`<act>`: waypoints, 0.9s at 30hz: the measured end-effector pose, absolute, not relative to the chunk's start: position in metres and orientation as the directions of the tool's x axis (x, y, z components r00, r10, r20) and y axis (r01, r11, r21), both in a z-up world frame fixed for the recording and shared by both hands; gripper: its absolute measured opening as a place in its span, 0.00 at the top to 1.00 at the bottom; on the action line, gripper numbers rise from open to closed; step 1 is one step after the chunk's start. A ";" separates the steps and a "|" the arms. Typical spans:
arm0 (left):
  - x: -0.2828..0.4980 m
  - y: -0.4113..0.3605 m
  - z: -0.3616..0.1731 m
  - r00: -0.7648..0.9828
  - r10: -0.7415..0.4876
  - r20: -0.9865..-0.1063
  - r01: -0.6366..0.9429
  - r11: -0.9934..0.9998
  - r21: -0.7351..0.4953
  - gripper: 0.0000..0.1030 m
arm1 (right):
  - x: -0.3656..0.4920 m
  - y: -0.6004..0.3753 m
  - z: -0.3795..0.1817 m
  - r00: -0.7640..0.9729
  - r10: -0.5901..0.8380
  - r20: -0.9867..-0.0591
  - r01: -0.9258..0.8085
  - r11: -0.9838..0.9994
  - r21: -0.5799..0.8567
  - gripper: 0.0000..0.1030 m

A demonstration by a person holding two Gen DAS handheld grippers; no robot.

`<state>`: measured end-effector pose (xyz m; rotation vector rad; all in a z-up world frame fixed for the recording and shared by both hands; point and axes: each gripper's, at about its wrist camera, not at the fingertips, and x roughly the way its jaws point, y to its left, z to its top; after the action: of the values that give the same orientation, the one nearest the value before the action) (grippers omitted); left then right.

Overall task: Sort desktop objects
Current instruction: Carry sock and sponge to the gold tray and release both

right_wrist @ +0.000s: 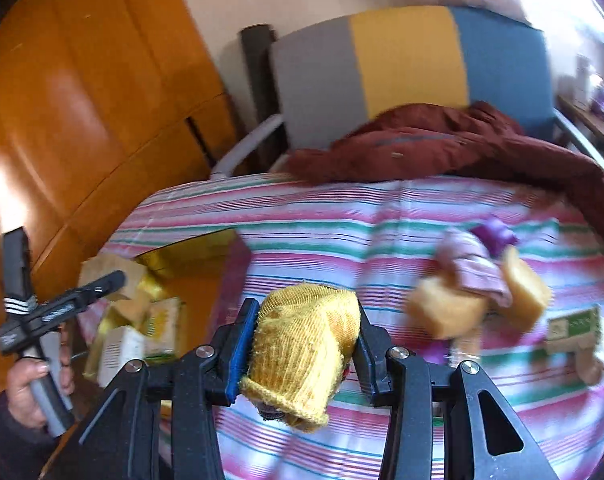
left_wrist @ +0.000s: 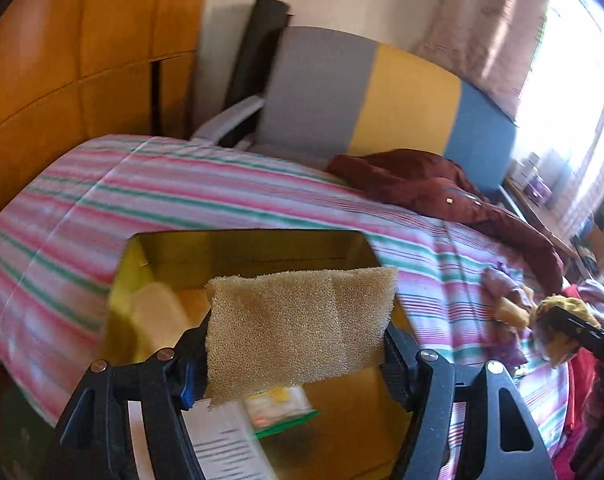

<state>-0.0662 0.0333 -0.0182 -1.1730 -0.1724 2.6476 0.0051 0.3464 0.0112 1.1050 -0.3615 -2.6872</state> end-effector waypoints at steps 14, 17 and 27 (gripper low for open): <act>-0.062 -0.048 -0.031 -0.671 0.208 -0.711 -0.034 -0.967 -0.251 0.31 | -0.029 0.213 0.001 -0.604 -0.439 -0.665 0.237 -0.896 0.376 0.55; -0.061 -0.050 -0.037 -0.656 0.222 -0.721 -0.047 -0.966 -0.255 0.31 | -0.035 0.194 -0.005 -0.585 -0.450 -0.675 0.243 -0.891 0.384 0.54; -0.062 -0.057 -0.050 -0.619 0.285 -0.732 -0.047 -0.944 -0.328 0.22 | -0.037 0.165 -0.012 -0.553 -0.449 -0.701 0.255 -0.893 0.371 0.31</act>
<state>-0.0618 -0.0565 -0.0502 -1.2655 -0.4142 2.6377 -0.0373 0.1648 -0.0120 1.1937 -0.3169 -2.4409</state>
